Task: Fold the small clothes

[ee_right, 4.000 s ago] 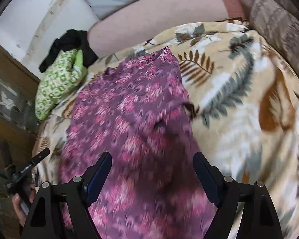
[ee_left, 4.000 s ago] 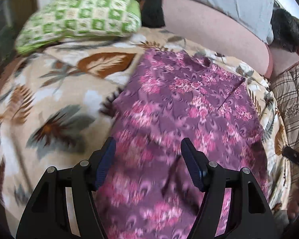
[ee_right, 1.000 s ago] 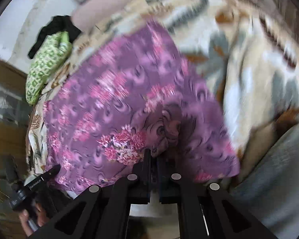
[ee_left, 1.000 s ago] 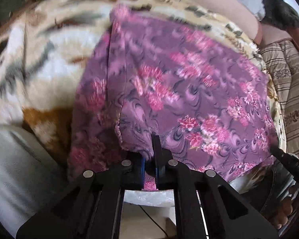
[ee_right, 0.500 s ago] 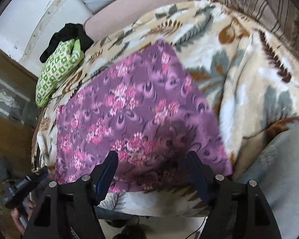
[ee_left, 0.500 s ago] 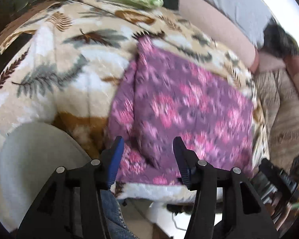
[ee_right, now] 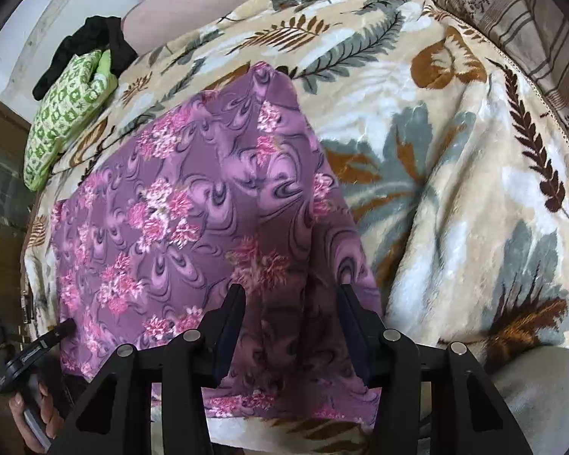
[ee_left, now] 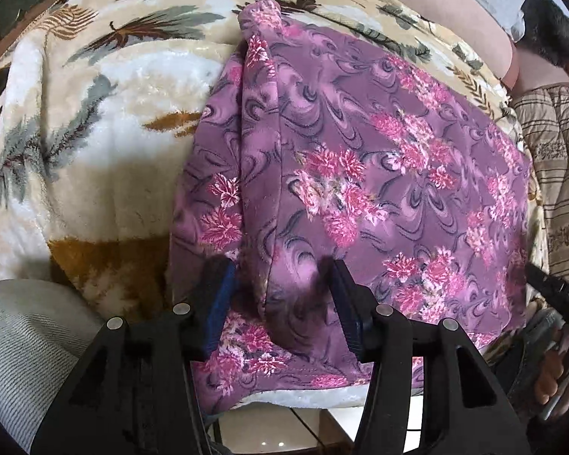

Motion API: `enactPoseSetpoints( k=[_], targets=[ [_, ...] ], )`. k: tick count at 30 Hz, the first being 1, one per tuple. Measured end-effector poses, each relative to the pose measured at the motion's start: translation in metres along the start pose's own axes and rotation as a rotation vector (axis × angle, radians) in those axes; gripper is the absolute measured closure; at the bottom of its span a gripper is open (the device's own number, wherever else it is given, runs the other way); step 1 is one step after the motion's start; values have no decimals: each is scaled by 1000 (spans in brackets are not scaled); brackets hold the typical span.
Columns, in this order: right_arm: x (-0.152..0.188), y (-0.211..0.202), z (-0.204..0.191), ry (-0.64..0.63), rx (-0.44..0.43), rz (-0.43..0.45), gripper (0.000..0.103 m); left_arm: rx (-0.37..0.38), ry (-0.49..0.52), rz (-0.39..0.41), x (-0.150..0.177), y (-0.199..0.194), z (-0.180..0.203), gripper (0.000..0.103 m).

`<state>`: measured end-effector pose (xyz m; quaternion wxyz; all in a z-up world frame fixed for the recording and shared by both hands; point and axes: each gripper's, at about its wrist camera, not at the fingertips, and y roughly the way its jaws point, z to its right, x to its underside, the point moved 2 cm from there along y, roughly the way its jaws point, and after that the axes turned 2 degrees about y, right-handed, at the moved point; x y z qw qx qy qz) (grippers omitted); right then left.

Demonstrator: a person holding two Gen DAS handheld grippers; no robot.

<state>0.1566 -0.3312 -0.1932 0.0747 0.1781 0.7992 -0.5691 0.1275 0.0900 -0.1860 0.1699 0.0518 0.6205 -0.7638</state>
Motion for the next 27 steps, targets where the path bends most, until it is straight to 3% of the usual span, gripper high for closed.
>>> enactPoseSetpoints(
  k=[3,5,6,7,8,10,13,16,20,24,27],
  targets=[
    [8,16,2,22,-24,-71,55,-7,-13,6,0,2,-3,52],
    [7,25,-4,-12,29,-86,55,-20,-7,3,-2,4,-2,52],
    [6,24,-8,-30,45,-70,57,-29,-3,11,-2,3,-1,59],
    [6,22,-13,-59,59,-49,74,-51,-1,22,-1,1,-1,67],
    [6,20,-16,-71,52,-41,94,-46,-3,25,0,-1,-1,89],
    [5,10,-16,-72,49,-7,97,-8,-18,20,0,-9,-2,93],
    [6,-21,-11,-42,69,48,97,-23,26,46,2,-35,6,94],
    [10,-28,-15,-67,139,29,97,-94,80,24,8,-31,11,94],
    [13,29,-20,-120,289,-78,97,-199,107,-43,7,5,14,94],
    [10,15,-24,-141,328,-15,95,-199,122,-31,13,-2,15,89],
    [13,13,-7,-79,278,-43,79,-152,65,-35,20,-7,4,81]
  ],
)
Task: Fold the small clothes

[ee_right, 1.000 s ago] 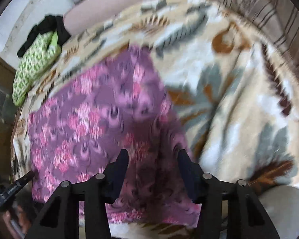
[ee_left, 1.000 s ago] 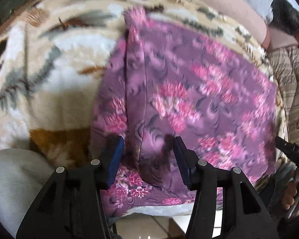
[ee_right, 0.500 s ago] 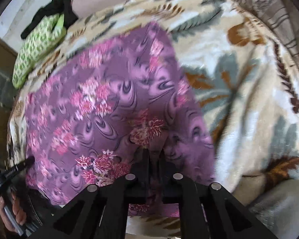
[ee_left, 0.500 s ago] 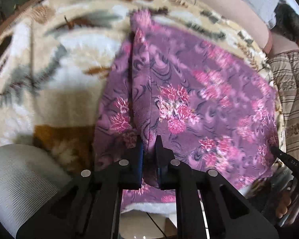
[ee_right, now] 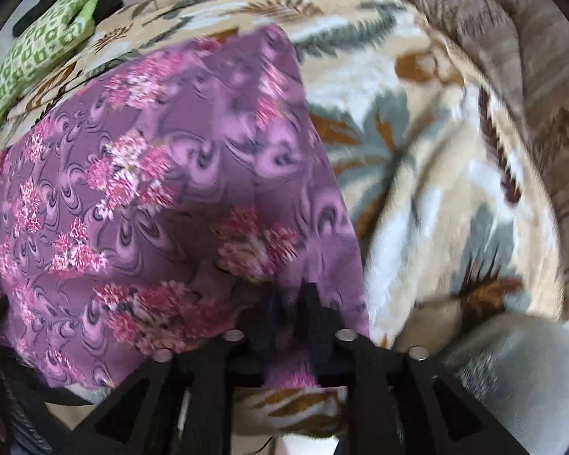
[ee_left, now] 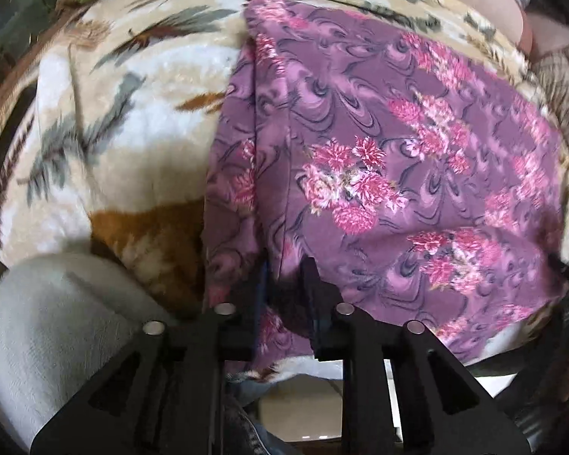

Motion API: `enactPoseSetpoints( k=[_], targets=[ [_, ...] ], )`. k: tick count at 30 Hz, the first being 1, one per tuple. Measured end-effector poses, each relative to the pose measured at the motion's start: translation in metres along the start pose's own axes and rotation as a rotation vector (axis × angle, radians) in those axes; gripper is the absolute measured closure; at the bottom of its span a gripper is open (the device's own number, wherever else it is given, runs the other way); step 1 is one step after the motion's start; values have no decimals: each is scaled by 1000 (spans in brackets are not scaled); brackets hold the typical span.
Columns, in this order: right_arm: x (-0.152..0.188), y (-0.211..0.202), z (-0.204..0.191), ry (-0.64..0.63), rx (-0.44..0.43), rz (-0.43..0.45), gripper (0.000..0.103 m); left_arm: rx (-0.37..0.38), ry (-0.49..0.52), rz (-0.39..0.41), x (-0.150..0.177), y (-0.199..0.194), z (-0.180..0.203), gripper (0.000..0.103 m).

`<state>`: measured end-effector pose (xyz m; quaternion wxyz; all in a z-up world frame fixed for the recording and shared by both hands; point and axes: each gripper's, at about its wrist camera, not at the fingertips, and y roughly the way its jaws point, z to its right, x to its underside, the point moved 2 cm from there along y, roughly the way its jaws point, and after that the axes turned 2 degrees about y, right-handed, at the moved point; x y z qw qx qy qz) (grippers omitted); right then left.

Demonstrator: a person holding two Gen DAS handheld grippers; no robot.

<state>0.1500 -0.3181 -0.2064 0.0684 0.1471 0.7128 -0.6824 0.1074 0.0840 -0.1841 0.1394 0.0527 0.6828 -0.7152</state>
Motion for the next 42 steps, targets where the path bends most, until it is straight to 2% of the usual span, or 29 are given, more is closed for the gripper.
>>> enactPoseSetpoints(
  k=[2,4,6,7,8,11,13,14,15,17,19,24,27,30,32,34,35,36,39,41,42],
  targets=[
    [0,-6,6,36,-40,11,74,39,-15,-1,2,-4,-3,81],
    [-2,-21,7,59,-108,79,73,91,-34,29,2,-17,-6,81],
    [0,-44,8,49,-186,171,63,144,-64,90,4,-34,-16,80],
    [2,-52,8,44,-198,209,53,155,-75,110,2,-40,-21,78],
    [4,-61,8,40,-208,254,49,158,-86,127,-1,-44,-24,73],
    [6,-78,1,21,-289,315,49,152,-98,151,-11,-51,-32,71],
    [0,-84,-20,-11,-357,315,49,143,-106,147,-18,-49,-33,64],
    [-2,-87,-30,-35,-398,304,48,119,-123,148,-24,-46,-38,55],
    [-4,-89,-39,-55,-440,285,48,105,-132,149,-32,-40,-36,49],
    [-14,-87,-60,-72,-535,227,48,110,-160,146,-37,-36,-43,49],
    [-27,-82,-89,-84,-630,181,48,130,-191,79,-44,-22,-49,47],
    [-45,-80,-145,-114,-622,162,48,226,-194,-42,-39,1,-50,47],
    [-51,-73,-174,-145,-684,108,48,201,-168,-90,-36,6,-50,47],
    [-54,-59,-202,-176,-705,46,48,122,-97,-107,-31,9,-36,47],
    [-55,-50,-218,-199,-708,7,48,96,-92,-84,-29,9,-32,48],
    [-56,-38,-235,-221,-718,-40,48,120,-122,-63,-26,9,-32,67],
    [-57,-33,-241,-228,-720,-61,48,149,-129,-48,-25,7,-32,83],
    [-57,-27,-247,-236,-725,-88,48,162,-131,-25,-24,2,-32,88],
    [-60,-11,-264,-246,-748,-182,48,190,-134,121,-10,-26,-28,91],
    [-60,-7,-280,-268,-765,-222,48,211,-140,187,0,-34,-23,91],
    [-59,-6,-289,-291,-761,-224,48,197,-135,213,3,-36,-19,91]
  ],
)
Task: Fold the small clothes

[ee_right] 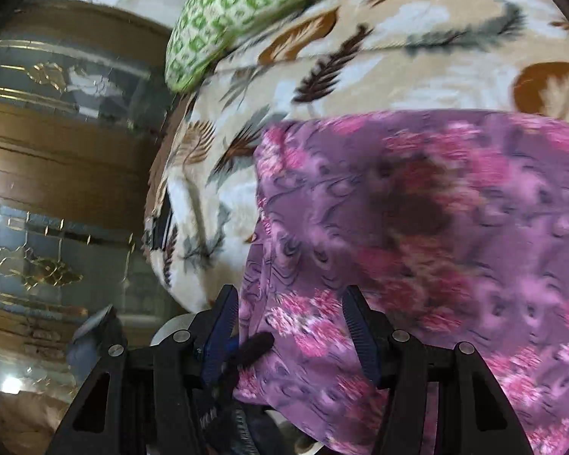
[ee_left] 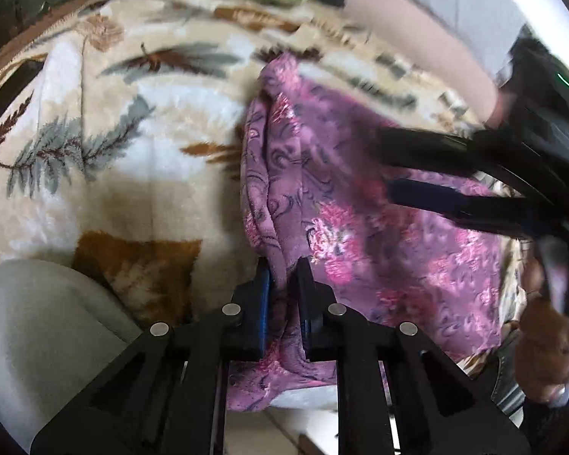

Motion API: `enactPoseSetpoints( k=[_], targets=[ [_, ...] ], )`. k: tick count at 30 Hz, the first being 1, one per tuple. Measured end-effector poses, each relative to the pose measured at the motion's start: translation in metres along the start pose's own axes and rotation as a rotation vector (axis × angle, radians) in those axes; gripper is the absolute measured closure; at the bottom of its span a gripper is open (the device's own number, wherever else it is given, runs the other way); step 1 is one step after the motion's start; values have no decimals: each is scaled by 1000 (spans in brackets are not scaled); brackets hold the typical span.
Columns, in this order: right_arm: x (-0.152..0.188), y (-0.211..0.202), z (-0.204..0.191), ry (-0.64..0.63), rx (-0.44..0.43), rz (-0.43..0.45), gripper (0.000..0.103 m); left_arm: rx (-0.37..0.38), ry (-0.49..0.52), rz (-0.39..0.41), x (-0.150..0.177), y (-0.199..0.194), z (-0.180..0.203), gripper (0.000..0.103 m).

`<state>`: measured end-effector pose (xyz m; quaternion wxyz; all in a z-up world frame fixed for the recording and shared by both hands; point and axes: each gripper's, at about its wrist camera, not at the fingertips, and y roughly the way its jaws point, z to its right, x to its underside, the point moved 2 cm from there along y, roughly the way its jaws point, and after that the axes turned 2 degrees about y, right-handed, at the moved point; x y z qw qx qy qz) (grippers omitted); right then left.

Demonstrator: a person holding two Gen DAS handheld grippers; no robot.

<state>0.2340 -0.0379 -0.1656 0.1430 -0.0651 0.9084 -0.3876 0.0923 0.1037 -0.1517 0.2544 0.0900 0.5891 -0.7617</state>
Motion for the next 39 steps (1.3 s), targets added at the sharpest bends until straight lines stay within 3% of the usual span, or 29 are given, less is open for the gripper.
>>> enactPoseSetpoints(
  k=[2,4,6,9,11,14,15,17,21,26,29,33,36,39],
  targets=[
    [-5,18,-16,-44,6,-43,48,-28,32,18,0,1,5,91],
    [-9,36,-27,-63,17,-85,48,-5,49,67,2,-8,12,91],
    [-15,54,-37,-100,71,-108,48,8,76,105,0,-14,13,91],
    [-20,75,-47,-187,228,-122,50,4,106,123,1,-15,20,91],
    [-19,82,-45,-227,322,-147,74,10,110,120,0,-14,21,92],
    [-15,81,-43,-264,362,-154,90,12,136,130,-1,-15,29,92],
    [-14,78,-43,-268,370,-146,91,9,156,133,1,-17,34,92],
    [-13,57,-43,-256,335,-98,92,10,182,145,1,-27,43,92],
    [-3,-27,-37,-199,173,85,93,89,199,170,-2,-62,80,92],
    [35,-138,14,-40,-3,333,93,157,407,186,10,-87,175,92],
    [68,-190,66,56,-29,452,93,188,558,106,28,-67,239,92],
    [106,-217,148,222,-57,552,93,195,683,11,52,-29,296,92],
    [115,-219,199,378,-45,561,93,239,684,-46,59,6,316,92],
    [115,-227,221,440,-10,557,93,293,671,-57,60,19,328,92]
  ],
)
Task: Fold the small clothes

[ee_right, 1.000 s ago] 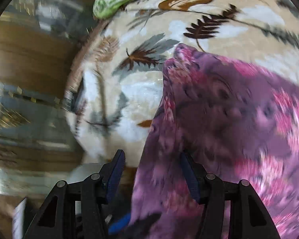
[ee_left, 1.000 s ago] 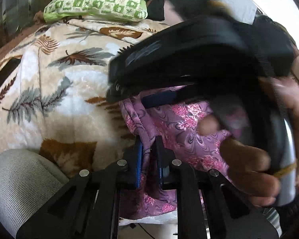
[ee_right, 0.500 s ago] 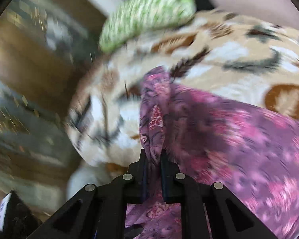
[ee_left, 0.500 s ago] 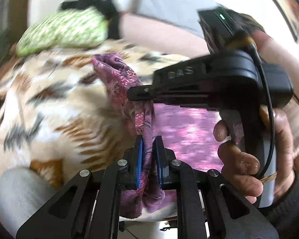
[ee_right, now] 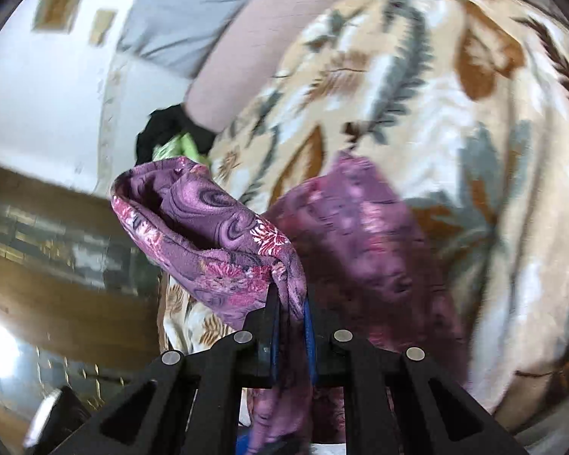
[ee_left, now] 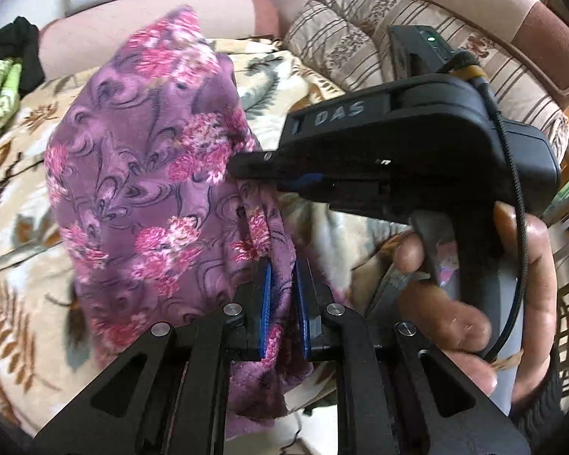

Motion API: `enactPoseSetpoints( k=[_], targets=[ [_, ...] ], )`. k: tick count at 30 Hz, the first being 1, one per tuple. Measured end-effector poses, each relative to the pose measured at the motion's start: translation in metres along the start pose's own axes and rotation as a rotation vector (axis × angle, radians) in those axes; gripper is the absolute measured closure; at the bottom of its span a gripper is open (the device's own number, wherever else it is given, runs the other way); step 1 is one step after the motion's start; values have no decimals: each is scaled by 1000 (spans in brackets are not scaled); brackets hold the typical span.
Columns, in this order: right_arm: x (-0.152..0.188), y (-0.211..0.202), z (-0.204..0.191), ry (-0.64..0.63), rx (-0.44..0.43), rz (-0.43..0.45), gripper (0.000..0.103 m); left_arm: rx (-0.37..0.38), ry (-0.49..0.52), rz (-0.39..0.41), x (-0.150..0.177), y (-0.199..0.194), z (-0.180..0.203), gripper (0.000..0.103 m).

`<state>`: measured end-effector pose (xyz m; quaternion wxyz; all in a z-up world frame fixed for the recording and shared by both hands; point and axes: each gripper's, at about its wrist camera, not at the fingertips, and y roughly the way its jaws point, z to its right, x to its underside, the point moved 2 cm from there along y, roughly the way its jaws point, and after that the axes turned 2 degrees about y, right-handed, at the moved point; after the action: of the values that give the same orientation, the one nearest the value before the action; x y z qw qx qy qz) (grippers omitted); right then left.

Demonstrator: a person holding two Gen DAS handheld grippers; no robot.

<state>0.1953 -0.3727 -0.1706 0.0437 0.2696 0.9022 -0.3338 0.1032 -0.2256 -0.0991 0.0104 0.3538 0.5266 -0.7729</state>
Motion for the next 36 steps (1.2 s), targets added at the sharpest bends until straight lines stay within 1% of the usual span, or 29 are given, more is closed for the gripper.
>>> enactPoseSetpoints(
  k=[3,5,7,9,10,11,12,13,14,15,16,17,18,19,20,21,22,23,24,26,27,28,29,30,31,33,35,36],
  targets=[
    [-4,1,2,-27,140,8,93,22,-24,-40,0,12,-4,91],
    [-1,8,8,-23,211,-26,92,51,-33,-75,7,16,-5,90],
    [-1,16,18,4,253,-64,92,65,-51,-112,17,13,-9,90],
    [-2,16,16,3,259,-45,91,83,-55,-117,26,0,-17,88],
    [-3,11,14,-2,263,-22,90,89,-55,-112,30,-6,-20,84],
    [-3,2,13,-10,275,20,90,98,-61,-89,35,-18,-25,73],
    [-5,-4,11,-16,286,52,89,93,-71,-59,38,-28,-29,57],
    [-6,-16,11,-25,295,89,89,77,-86,-31,38,-35,-33,49],
    [-5,-24,6,-41,296,126,88,42,-112,1,41,-43,-46,42],
    [-5,-31,-2,-72,275,154,86,9,-137,20,42,-49,-58,42],
    [-5,-36,-14,-110,229,157,81,-4,-149,22,41,-50,-65,42],
    [-8,-34,-26,-132,192,149,78,-20,-169,20,36,-49,-75,42],
    [-11,-30,-39,-166,172,122,78,-39,-190,22,31,-48,-84,42],
    [-14,-23,-47,-197,192,90,78,-58,-201,23,26,-47,-86,42],
    [-20,-8,-57,-233,254,27,78,-84,-199,30,14,-45,-92,42],
    [-26,7,-61,-235,292,-32,78,-106,-197,43,2,-45,-99,42],
    [-34,23,-62,-215,308,-83,78,-132,-199,54,-14,-40,-106,42],
    [-39,32,-60,-200,311,-100,78,-167,-192,40,-32,-29,-114,42],
    [-47,41,-55,-189,315,-91,78,-200,-186,17,-45,-17,-122,42],
    [-60,53,-44,-179,308,-44,78,-271,-191,-16,-60,5,-139,42],
    [-63,57,-33,-160,278,-28,78,-302,-201,-34,-64,16,-148,42],
    [-66,61,-21,-127,252,-29,78,-317,-231,-63,-68,31,-161,42],
    [-70,67,-13,-77,257,-39,78,-303,-257,-79,-65,39,-172,42],
    [-75,70,-8,-52,250,-31,78,-295,-284,-97,-62,50,-180,39],
    [-77,75,-6,-51,264,-29,78,-306,-288,-107,-62,58,-186,38],
    [-77,83,-4,-51,297,-45,77,-307,-300,-121,-60,67,-192,30],
    [-75,90,-6,-66,322,-57,72,-257,-371,-129,-57,61,-200,30],
    [-74,89,-10,-94,340,-51,71,-229,-396,-125,-55,53,-201,30]
  ],
)
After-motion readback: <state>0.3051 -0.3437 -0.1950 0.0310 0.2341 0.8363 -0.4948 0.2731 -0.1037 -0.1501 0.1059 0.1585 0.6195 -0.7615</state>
